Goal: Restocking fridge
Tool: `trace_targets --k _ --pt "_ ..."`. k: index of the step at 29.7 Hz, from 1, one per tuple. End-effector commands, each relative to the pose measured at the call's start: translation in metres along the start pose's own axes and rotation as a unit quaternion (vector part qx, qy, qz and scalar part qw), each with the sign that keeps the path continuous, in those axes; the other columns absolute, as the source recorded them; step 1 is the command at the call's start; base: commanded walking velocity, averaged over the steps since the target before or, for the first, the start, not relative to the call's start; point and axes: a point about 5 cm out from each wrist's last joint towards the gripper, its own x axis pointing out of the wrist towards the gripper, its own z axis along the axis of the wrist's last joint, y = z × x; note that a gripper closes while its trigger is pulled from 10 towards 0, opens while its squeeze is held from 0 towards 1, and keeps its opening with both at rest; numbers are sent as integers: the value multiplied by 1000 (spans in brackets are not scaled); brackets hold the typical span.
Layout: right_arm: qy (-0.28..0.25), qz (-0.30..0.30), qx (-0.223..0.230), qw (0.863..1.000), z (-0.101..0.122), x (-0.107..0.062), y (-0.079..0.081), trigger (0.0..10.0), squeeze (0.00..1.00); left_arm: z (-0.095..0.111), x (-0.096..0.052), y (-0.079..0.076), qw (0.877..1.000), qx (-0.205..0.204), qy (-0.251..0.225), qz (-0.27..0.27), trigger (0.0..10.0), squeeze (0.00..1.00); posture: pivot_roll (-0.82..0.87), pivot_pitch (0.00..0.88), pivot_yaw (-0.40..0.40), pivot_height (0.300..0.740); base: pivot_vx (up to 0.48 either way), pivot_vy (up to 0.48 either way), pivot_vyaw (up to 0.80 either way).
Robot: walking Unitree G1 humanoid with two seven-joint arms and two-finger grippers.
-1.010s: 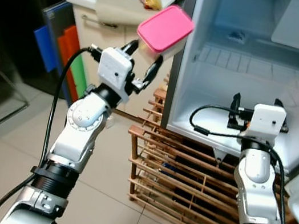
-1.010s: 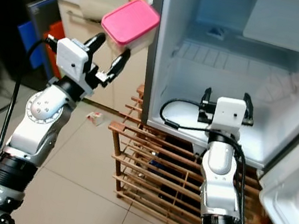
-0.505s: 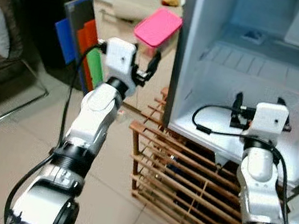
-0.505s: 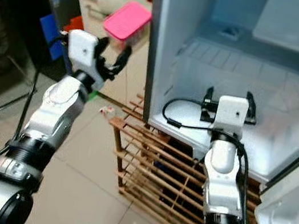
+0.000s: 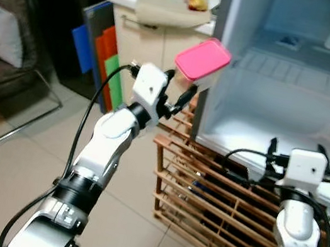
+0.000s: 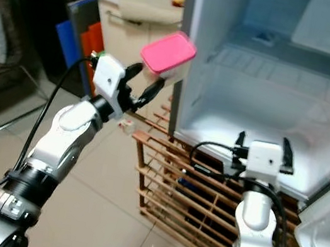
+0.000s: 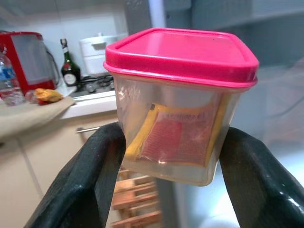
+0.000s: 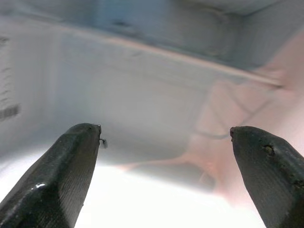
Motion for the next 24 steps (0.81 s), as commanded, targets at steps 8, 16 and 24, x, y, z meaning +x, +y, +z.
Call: trace_targets --k 8,16,24 --pt "-35 55 -3 998 19 19 18 10000 0 15 4 -4 999 18 -36 -11 10000 0 -92 0 36 740 0 233 -615" --pt "-37 65 0 997 25 23 27 10000 0 12 12 -10 999 28 -15 -36 10000 0 -102 0 50 740 0 0 -260" --pt "-25 61 4 998 19 23 26 10000 0 -6 30 6 997 -6 40 66 10000 0 -104 0 47 740 0 0 -755"
